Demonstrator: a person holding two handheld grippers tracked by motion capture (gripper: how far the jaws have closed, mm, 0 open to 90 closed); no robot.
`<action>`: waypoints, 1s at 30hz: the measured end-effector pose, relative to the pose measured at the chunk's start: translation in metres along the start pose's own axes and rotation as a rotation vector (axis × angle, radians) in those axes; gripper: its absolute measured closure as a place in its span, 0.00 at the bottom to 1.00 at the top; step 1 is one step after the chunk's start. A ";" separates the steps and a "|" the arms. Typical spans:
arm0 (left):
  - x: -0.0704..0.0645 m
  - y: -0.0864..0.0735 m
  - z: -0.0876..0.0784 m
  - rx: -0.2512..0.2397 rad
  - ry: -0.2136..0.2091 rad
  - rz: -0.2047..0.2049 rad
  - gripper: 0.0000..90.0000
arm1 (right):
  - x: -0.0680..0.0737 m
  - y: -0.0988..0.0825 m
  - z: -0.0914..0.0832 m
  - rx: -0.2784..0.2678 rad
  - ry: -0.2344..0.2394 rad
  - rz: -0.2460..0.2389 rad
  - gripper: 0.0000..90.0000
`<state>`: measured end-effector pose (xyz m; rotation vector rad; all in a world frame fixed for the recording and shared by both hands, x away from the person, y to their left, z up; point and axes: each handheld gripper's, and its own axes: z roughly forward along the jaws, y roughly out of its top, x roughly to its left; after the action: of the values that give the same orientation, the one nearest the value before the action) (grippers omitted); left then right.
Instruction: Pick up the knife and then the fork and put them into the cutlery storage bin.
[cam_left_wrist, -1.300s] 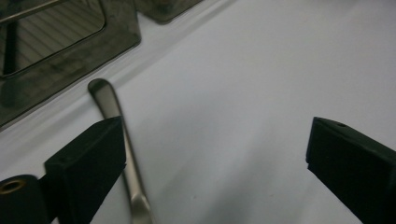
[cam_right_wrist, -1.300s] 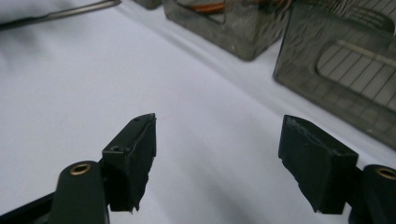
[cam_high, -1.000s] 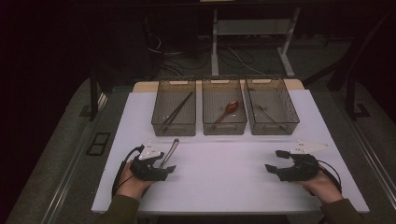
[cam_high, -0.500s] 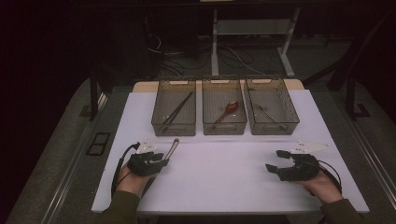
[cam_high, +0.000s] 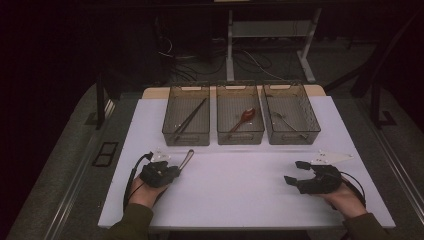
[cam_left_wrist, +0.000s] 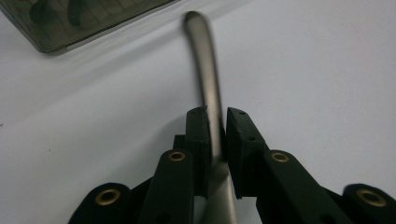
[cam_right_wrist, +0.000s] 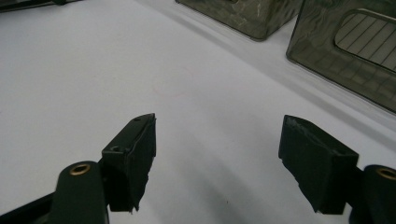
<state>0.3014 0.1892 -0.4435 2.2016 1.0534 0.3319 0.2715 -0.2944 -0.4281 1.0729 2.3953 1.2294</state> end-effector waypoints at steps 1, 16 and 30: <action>-0.001 0.001 0.000 0.005 0.005 0.008 0.88 | 0.000 0.000 0.000 -0.001 0.000 0.002 0.31; -0.008 0.005 -0.001 -0.002 -0.046 0.067 0.88 | 0.000 0.000 -0.001 -0.007 0.005 0.008 0.31; -0.028 0.019 -0.008 -0.053 -0.160 0.146 0.88 | 0.000 0.005 -0.002 -0.020 0.030 0.005 0.31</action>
<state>0.2913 0.1630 -0.4239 2.2221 0.7920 0.2404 0.2723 -0.2939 -0.4230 1.0624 2.3990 1.2773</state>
